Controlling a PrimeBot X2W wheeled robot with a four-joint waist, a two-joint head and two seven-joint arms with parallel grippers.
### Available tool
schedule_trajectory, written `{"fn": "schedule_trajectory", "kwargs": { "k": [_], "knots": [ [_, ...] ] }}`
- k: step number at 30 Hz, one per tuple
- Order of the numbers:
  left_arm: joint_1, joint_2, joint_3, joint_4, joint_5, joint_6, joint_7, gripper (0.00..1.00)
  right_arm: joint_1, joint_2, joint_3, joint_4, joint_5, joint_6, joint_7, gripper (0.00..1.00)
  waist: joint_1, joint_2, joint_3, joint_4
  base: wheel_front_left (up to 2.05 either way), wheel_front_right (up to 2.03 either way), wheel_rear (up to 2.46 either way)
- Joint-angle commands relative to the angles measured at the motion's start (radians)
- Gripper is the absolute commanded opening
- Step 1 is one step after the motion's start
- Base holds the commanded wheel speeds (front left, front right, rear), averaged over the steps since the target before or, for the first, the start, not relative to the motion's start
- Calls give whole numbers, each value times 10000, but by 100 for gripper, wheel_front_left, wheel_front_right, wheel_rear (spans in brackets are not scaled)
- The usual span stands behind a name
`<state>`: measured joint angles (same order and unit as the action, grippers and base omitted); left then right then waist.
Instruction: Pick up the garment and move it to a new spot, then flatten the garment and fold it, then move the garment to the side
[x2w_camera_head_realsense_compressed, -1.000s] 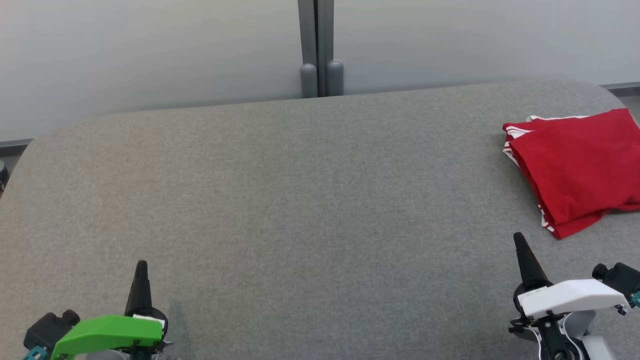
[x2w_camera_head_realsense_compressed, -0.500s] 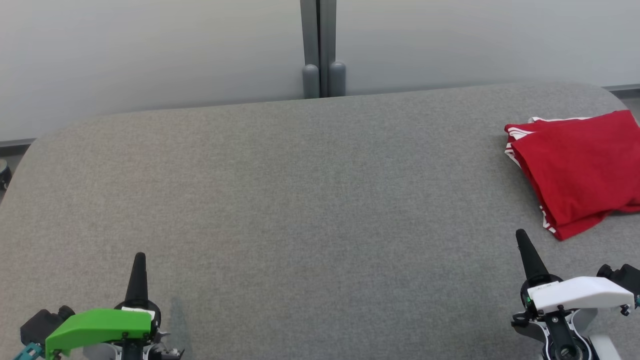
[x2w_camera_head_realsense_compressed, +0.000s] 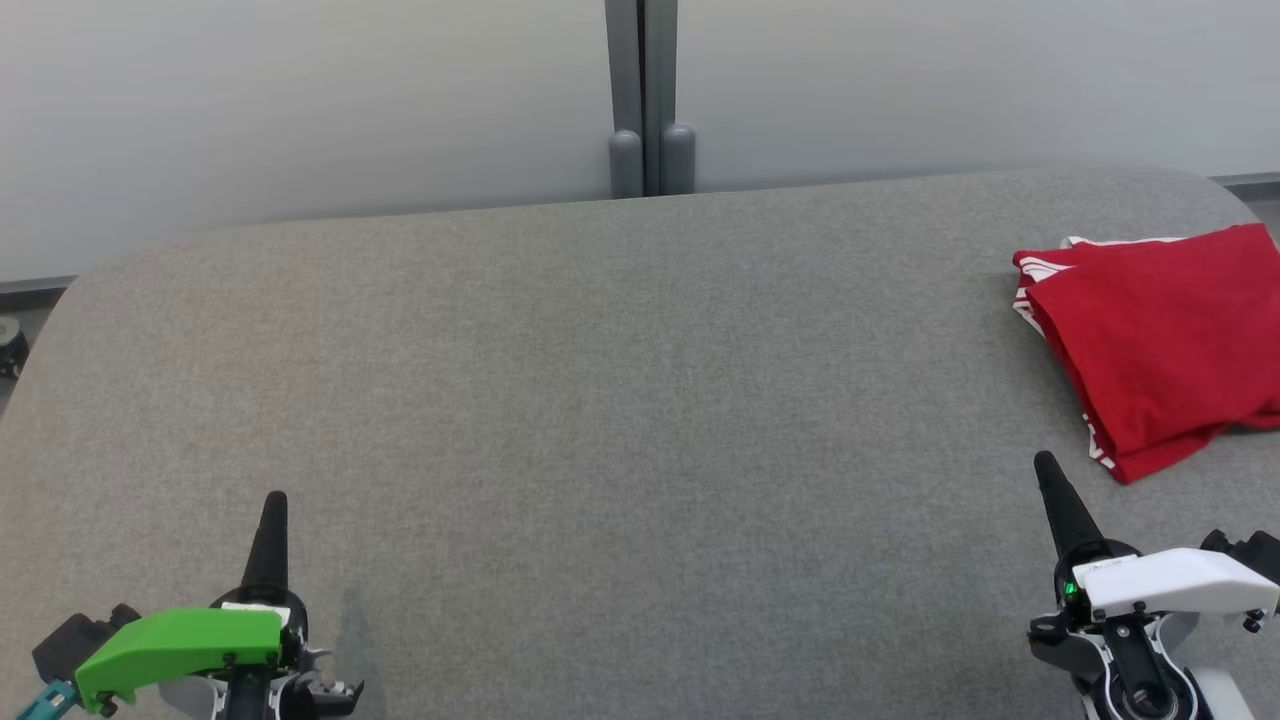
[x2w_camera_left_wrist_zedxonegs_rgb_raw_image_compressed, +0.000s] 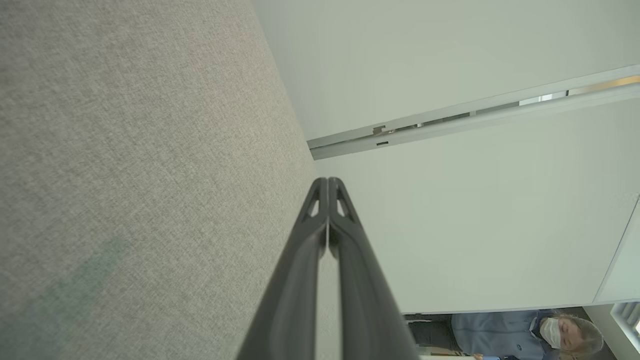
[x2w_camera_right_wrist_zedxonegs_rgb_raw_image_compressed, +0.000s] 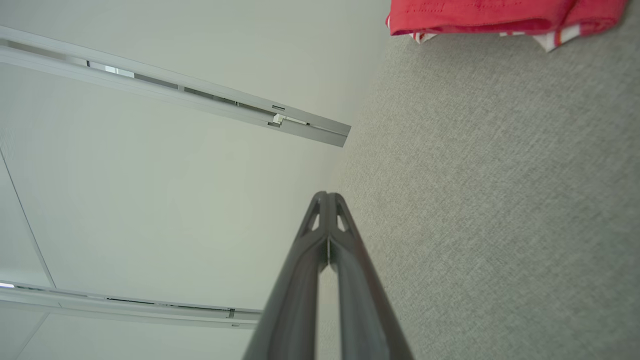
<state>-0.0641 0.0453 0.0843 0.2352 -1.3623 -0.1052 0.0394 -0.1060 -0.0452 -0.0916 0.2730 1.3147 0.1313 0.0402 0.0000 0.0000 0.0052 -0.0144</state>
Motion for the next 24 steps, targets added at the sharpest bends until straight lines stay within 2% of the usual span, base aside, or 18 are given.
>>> {"fn": "schedule_trajectory", "kwargs": {
  "k": [1,24],
  "knots": [
    [-232,64,47,-75,-191,29,53,0,-153,-58,-49,-102,245,-5,70,0,0,0,-2,6,0,0,0],
    [-436,74,248,-149,-1720,38,531,0,-185,-71,-191,-173,2034,-6,535,0,0,0,-38,89,0,0,0]
  ]
}}
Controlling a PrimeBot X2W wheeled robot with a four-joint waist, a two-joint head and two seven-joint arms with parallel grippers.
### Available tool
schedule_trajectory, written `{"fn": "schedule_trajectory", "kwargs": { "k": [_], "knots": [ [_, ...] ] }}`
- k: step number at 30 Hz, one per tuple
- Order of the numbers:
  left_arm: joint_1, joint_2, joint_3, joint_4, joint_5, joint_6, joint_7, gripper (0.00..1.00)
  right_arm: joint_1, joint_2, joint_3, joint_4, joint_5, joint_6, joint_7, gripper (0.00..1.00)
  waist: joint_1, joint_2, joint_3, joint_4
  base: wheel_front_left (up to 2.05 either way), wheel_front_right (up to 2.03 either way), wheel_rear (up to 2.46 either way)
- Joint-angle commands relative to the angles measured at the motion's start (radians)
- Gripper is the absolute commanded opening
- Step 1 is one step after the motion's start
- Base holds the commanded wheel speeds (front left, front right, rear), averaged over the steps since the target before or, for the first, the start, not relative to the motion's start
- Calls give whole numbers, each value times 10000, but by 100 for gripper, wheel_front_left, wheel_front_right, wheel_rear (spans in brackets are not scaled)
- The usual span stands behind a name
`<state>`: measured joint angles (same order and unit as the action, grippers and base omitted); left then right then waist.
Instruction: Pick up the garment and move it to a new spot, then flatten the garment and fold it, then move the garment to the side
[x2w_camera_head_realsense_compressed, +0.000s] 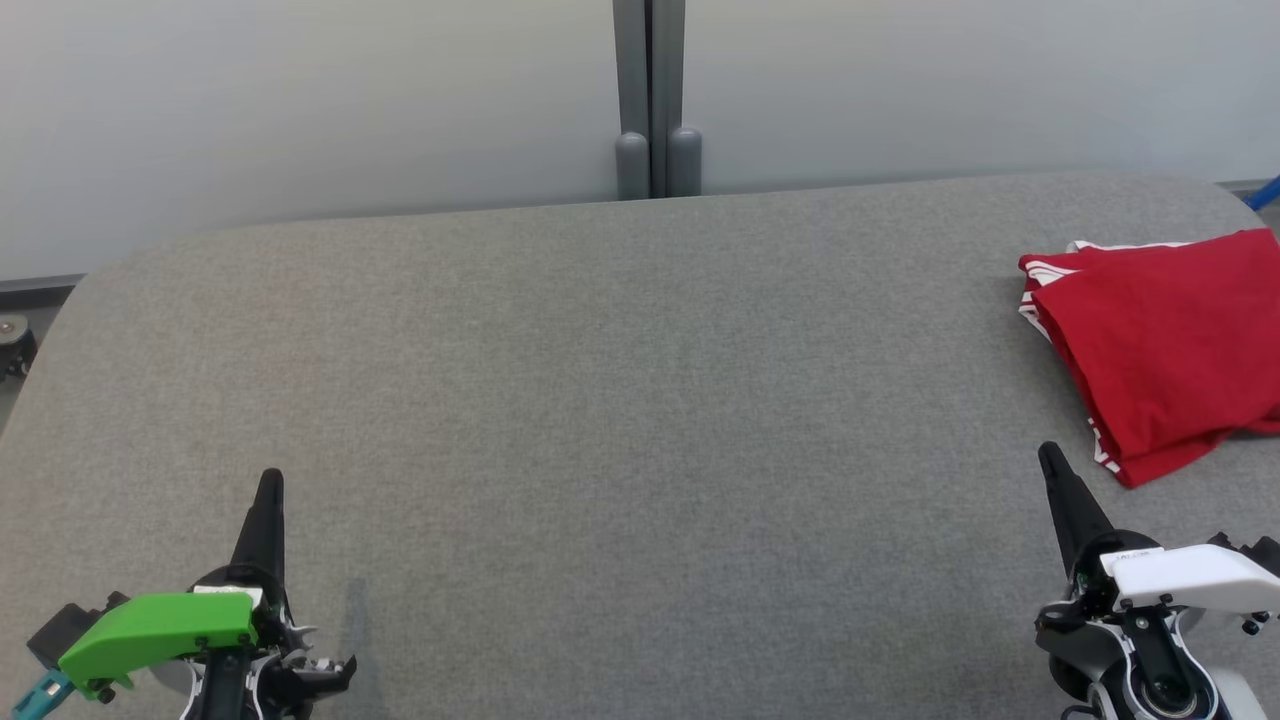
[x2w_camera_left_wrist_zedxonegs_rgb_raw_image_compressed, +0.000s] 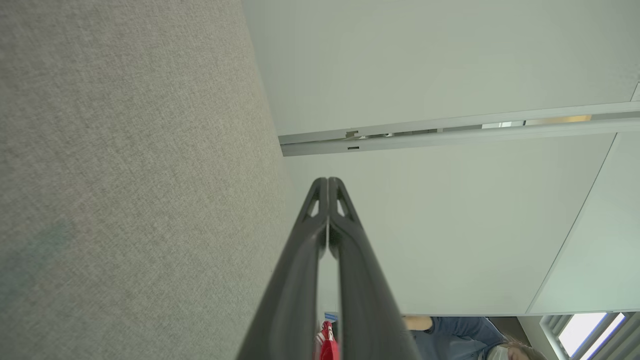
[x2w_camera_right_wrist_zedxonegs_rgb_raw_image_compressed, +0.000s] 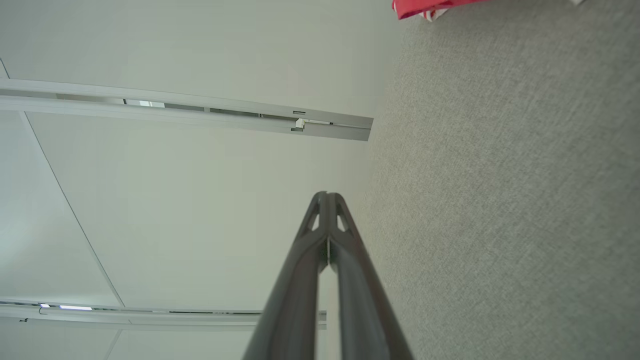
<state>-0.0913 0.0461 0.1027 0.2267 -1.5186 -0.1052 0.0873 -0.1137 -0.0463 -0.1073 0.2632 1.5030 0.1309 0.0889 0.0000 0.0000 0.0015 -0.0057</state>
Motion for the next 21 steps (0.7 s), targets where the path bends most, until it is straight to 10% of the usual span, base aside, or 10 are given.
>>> {"fn": "schedule_trajectory", "kwargs": {
  "k": [1,21],
  "knots": [
    [-164,67,69,-66,-206,38,69,0,-110,-61,-39,-78,211,-1,71,0,0,0,-2,5,0,0,0],
    [-273,73,153,-92,-949,34,305,0,-113,-65,-109,-102,1089,-2,302,0,0,0,-24,55,0,0,0]
  ]
}}
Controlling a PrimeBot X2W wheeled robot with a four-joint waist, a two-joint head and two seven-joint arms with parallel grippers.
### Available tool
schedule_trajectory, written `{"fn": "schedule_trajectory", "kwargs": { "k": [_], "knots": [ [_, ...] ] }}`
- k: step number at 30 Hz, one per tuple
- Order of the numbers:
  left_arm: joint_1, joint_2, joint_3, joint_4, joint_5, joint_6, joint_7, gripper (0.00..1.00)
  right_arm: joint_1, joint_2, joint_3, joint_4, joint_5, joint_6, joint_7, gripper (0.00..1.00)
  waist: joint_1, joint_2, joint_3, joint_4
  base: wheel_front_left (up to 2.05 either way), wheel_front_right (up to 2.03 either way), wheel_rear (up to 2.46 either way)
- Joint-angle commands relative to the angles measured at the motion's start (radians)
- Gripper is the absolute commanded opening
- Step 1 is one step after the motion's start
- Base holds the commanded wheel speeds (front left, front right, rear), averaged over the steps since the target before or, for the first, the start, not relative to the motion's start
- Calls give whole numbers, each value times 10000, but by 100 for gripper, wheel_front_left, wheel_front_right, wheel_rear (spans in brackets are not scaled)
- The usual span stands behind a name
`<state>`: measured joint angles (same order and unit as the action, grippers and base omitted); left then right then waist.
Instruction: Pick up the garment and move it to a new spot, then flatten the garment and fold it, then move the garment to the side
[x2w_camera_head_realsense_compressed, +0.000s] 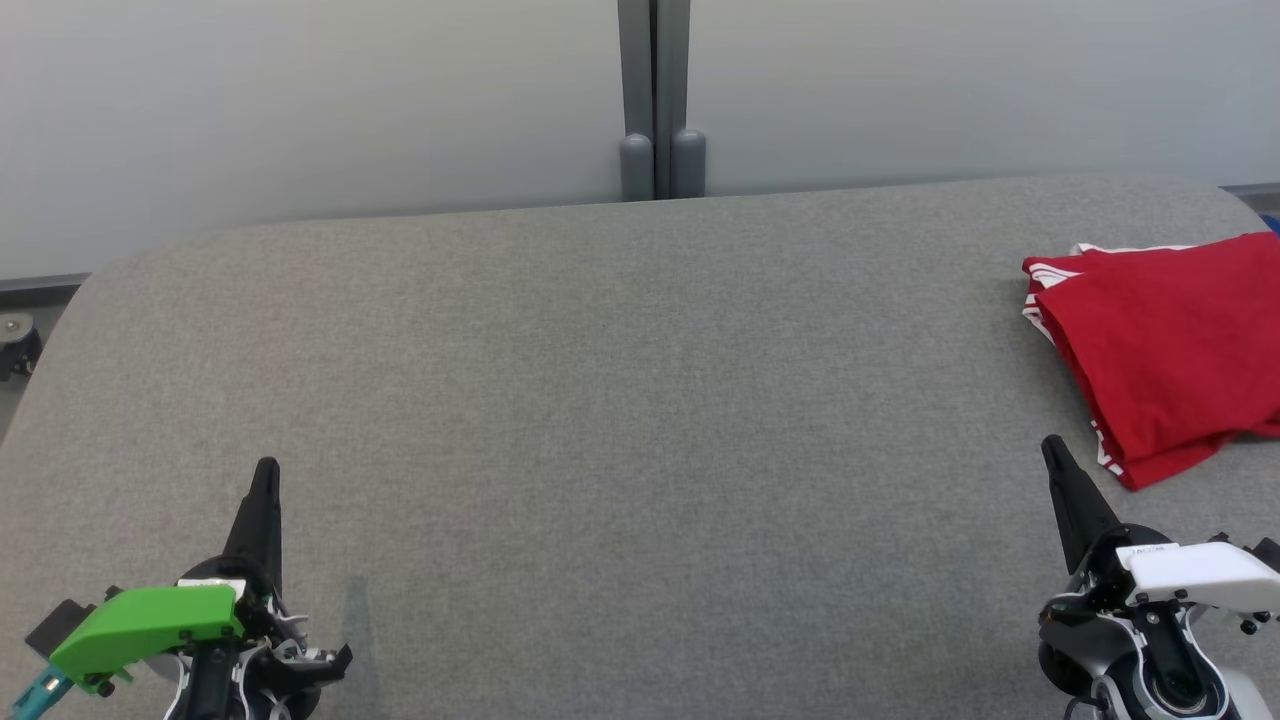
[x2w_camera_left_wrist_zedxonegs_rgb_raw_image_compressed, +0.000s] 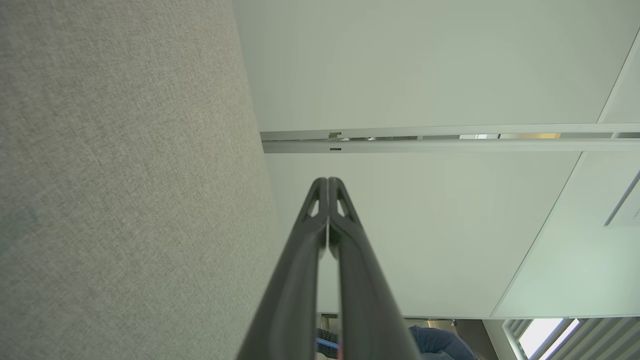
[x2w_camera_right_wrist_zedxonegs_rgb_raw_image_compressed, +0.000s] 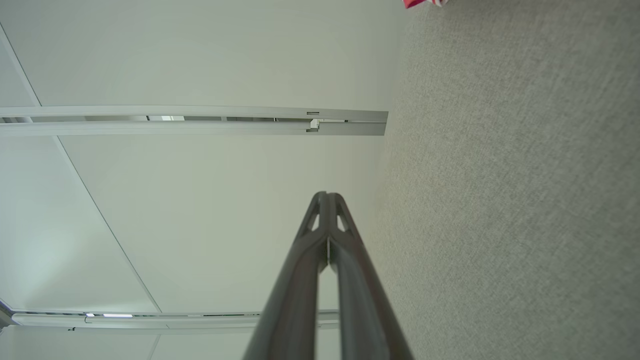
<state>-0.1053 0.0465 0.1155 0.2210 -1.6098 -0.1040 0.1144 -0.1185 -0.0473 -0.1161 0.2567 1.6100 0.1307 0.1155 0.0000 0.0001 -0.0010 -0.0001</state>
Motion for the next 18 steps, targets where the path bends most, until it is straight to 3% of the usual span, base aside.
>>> {"fn": "schedule_trajectory", "kwargs": {
  "k": [1,18],
  "knots": [
    [-133,69,24,-35,-36,22,35,0,-64,-56,-21,-37,19,0,36,0,0,-1,0,0,0,0,0],
    [-132,69,22,-35,-37,23,34,0,-64,-54,-21,-35,19,0,36,0,0,-1,0,0,0,0,0]
  ]
}}
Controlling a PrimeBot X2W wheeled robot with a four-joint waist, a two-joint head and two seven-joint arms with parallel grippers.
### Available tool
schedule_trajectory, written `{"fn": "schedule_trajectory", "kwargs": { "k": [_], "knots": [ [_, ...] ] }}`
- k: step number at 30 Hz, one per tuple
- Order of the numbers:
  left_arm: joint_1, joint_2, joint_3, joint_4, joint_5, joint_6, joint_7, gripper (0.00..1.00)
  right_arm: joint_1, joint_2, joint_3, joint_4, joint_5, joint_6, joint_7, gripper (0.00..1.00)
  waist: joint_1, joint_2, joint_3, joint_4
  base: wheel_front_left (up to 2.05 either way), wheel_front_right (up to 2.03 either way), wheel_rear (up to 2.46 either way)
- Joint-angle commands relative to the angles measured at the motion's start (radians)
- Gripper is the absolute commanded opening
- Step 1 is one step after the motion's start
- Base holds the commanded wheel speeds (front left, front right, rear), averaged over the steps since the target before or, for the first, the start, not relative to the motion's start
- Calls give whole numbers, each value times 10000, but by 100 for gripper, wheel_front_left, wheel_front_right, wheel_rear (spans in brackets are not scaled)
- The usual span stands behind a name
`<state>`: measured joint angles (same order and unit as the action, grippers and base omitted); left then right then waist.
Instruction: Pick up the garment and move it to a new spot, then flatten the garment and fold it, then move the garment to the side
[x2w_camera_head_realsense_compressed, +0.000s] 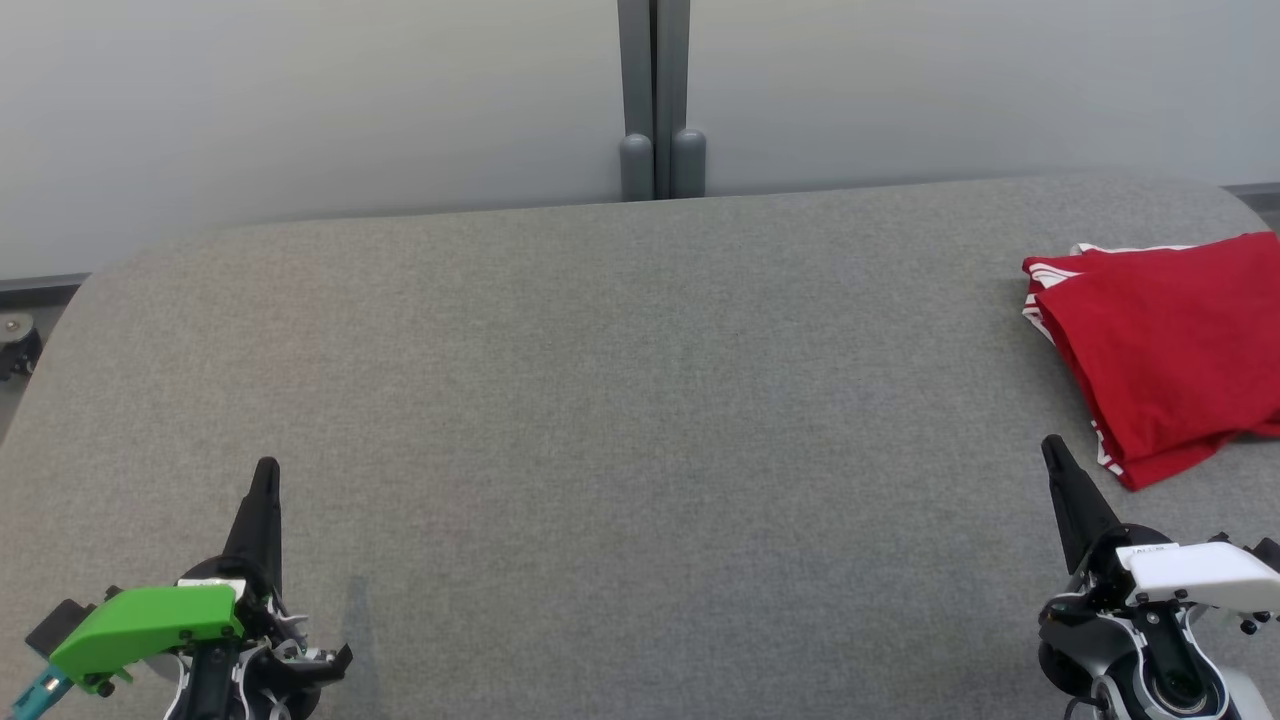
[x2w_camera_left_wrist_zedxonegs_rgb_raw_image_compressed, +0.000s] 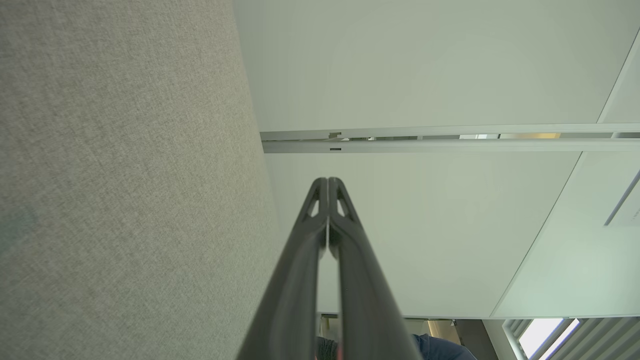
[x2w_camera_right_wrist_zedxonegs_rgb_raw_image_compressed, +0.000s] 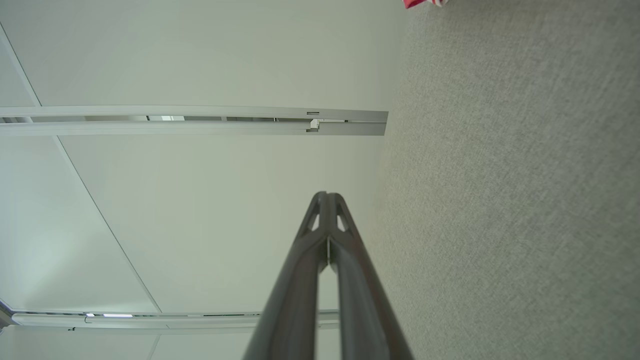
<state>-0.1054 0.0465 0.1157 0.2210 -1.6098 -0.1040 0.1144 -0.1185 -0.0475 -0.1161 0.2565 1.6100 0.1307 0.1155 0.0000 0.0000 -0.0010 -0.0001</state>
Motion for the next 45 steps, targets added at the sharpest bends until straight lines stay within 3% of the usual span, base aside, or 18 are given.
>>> {"fn": "schedule_trajectory", "kwargs": {
  "k": [1,45],
  "knots": [
    [-131,69,20,-35,-37,23,34,0,-64,-52,-21,-33,19,0,36,0,0,0,0,0,0,0,0],
    [-131,69,17,-35,-38,23,32,0,-65,-53,-21,-33,19,0,35,0,0,0,0,0,0,0,0]
  ]
}}
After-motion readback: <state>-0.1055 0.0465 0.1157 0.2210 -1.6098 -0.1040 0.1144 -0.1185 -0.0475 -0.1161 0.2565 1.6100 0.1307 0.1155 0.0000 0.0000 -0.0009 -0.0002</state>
